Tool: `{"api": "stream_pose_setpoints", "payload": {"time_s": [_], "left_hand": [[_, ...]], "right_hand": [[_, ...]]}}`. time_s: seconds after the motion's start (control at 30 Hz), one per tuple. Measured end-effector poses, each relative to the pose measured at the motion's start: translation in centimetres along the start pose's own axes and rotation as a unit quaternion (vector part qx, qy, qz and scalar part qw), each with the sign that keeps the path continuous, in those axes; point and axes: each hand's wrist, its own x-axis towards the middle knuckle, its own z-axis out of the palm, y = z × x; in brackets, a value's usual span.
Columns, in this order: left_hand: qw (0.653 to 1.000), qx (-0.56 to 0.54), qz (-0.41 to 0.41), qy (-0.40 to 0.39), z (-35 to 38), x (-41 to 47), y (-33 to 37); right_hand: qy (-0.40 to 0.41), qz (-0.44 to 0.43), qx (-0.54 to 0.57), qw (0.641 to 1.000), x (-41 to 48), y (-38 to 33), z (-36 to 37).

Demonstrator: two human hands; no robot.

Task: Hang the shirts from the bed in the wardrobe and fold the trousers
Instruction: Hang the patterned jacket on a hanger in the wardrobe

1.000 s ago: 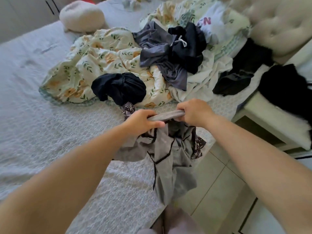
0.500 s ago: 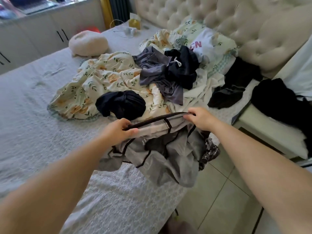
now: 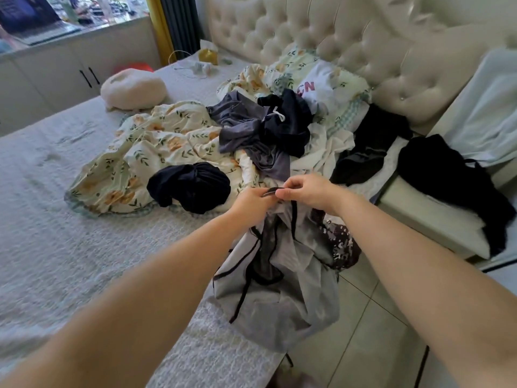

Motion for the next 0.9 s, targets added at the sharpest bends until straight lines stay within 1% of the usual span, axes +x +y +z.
{"api": "stream_pose_setpoints", "payload": {"time_s": [0.07, 0.1, 0.17, 0.23, 0.3, 0.37, 0.4, 0.43, 0.47, 0.53, 0.57, 0.6, 0.63, 0.67, 0.7, 0.73, 0.77, 0.8, 0.83, 0.87, 0.9], "left_hand": [[1.000, -0.022, -0.011, 0.005, 0.1, -0.2, 0.6], [0.999, -0.034, -0.015, 0.008, 0.1, -0.2, 0.8], [0.998, -0.052, -0.028, 0.016, 0.0, -0.2, 1.2], [0.996, -0.075, -0.038, 0.027, -0.3, 0.1, 1.3], [0.994, -0.095, -0.043, 0.044, -1.0, 0.2, 1.3], [0.994, -0.083, -0.036, 0.056, -1.8, 0.1, 0.8], [0.996, -0.066, -0.033, 0.059, -2.2, -0.1, 0.5], [0.997, -0.048, -0.031, 0.056, -2.5, -0.1, 0.3], [0.998, -0.033, -0.031, 0.049, -2.8, -0.1, 0.2], [0.998, 0.001, -0.034, 0.044, -3.0, 0.0, 0.4], [0.998, 0.016, -0.034, 0.047, -3.0, 0.0, 0.7], [0.998, 0.024, -0.033, 0.049, -2.9, 0.1, 1.0], [0.998, 0.026, -0.034, 0.048, -2.7, 0.2, 1.3], [0.998, 0.026, -0.037, 0.044, -2.6, 0.2, 1.6], [0.998, 0.023, -0.040, 0.037, -2.4, 0.2, 1.8], [0.999, 0.016, -0.041, 0.032, -2.1, 0.2, 2.0], [0.999, 0.005, -0.041, 0.032, -1.8, 0.3, 2.1], [0.998, -0.011, -0.041, 0.035, -1.5, 0.3, 2.2], [0.998, -0.031, -0.039, 0.036, -1.2, 0.2, 2.4], [0.997, -0.058, -0.037, 0.032, -0.9, 0.2, 2.7], [0.995, -0.089, -0.034, 0.025, -0.8, 0.1, 3.0]], "right_hand": [[-0.033, 0.042, 0.034, 0.998, -0.5, 1.1, -0.4], [-0.054, 0.059, 0.025, 0.996, -0.6, 1.8, -0.4], [-0.064, 0.093, -0.068, 0.991, -1.0, 3.0, 0.0], [-0.035, 0.150, -0.173, 0.973, -1.5, 4.5, 0.4], [-0.030, 0.184, -0.225, 0.956, -2.1, 5.8, 0.3], [-0.035, 0.181, -0.210, 0.960, -2.6, 6.3, -0.7], [-0.016, 0.173, -0.179, 0.968, -2.6, 6.3, -1.3], [0.028, 0.162, -0.139, 0.976, -2.4, 6.3, -1.9], [0.099, 0.150, -0.094, 0.979, -2.1, 6.1, -2.5], [0.243, 0.136, -0.015, 0.960, -1.6, 5.7, -3.0], [0.296, 0.137, -0.010, 0.945, -1.4, 5.6, -2.9], [0.338, 0.141, -0.031, 0.930, -1.4, 5.4, -2.6], [0.370, 0.141, -0.060, 0.916, -1.4, 5.3, -2.1], [0.383, 0.139, -0.076, 0.910, -1.5, 5.3, -1.5], [0.360, 0.138, -0.070, 0.920, -1.6, 5.2, -0.8], [0.299, 0.138, -0.062, 0.942, -1.5, 5.2, 0.1], [0.212, 0.133, -0.069, 0.966, -1.5, 5.3, 1.1], [0.133, 0.123, -0.080, 0.980, -1.4, 5.4, 2.1], [0.094, 0.105, -0.090, 0.986, -1.2, 5.5, 3.1], [0.097, 0.084, -0.096, 0.987, -1.1, 5.5, 4.0], [0.126, 0.069, -0.096, 0.985, -1.0, 5.5, 4.7]]}}
